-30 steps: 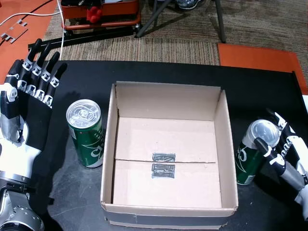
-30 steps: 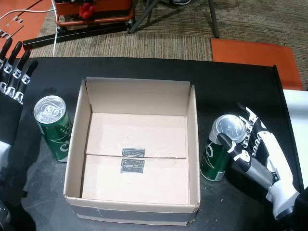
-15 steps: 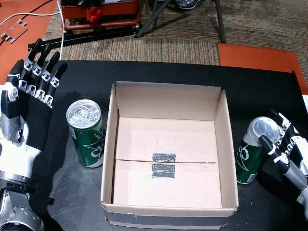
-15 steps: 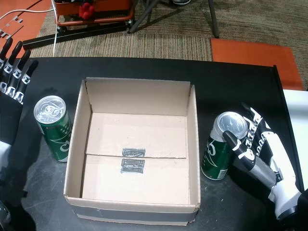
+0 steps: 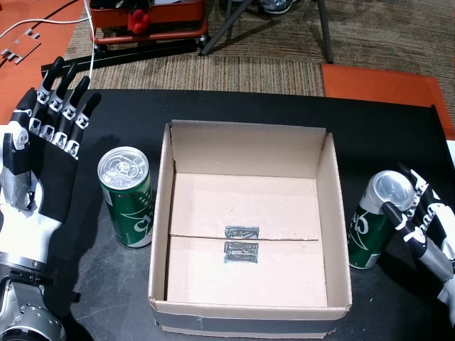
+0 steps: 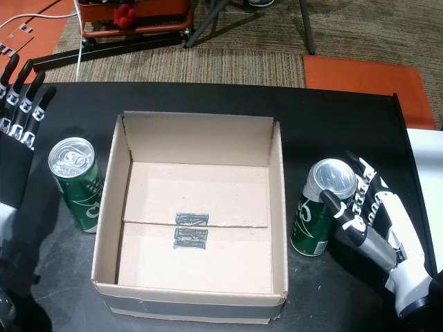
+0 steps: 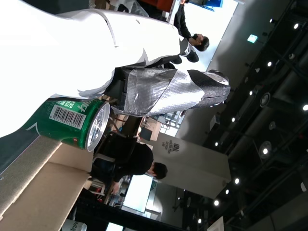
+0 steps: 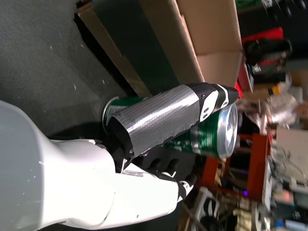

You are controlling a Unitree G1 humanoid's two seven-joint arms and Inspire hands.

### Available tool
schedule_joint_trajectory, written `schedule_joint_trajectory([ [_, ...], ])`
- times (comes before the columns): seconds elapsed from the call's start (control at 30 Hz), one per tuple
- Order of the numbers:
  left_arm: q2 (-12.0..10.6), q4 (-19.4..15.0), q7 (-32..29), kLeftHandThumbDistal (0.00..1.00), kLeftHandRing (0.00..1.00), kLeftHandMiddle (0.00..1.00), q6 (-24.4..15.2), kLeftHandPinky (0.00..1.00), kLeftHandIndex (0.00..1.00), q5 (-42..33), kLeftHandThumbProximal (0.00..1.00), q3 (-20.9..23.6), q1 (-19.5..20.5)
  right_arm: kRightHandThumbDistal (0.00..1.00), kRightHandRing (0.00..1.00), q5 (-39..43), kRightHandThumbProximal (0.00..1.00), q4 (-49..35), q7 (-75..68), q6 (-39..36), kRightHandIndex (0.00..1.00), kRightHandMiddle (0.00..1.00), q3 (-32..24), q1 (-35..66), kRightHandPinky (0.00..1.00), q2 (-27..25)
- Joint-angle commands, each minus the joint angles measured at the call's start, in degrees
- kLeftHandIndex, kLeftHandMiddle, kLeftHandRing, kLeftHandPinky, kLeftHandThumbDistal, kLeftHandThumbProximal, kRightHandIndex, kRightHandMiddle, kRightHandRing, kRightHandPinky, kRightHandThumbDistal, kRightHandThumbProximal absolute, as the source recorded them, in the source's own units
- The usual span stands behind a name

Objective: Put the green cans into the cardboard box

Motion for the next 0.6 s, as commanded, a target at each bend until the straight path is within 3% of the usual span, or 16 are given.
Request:
schedule_joint_trajectory([
  [0.0,-0.1,0.1,0.7,0.50,1.00,0.99,0.4,1.00,0.97,0.1,1.00,-0.1,-0.4,1.00,0.93,-0.9,0.57,-0.2,0.8,0.9,0.90,0.92,0.7,-1.2,1.00,-0.9],
  [0.57,-0.2,0.0,2.3,0.53,1.00,0.98,0.7,0.99,0.96,0.1,1.00,-0.4,-0.7,1.00,0.93,-4.8,0.59,-0.1,0.9,3.4,0.89,0.92,4.4,-4.6,1.00,-0.3],
])
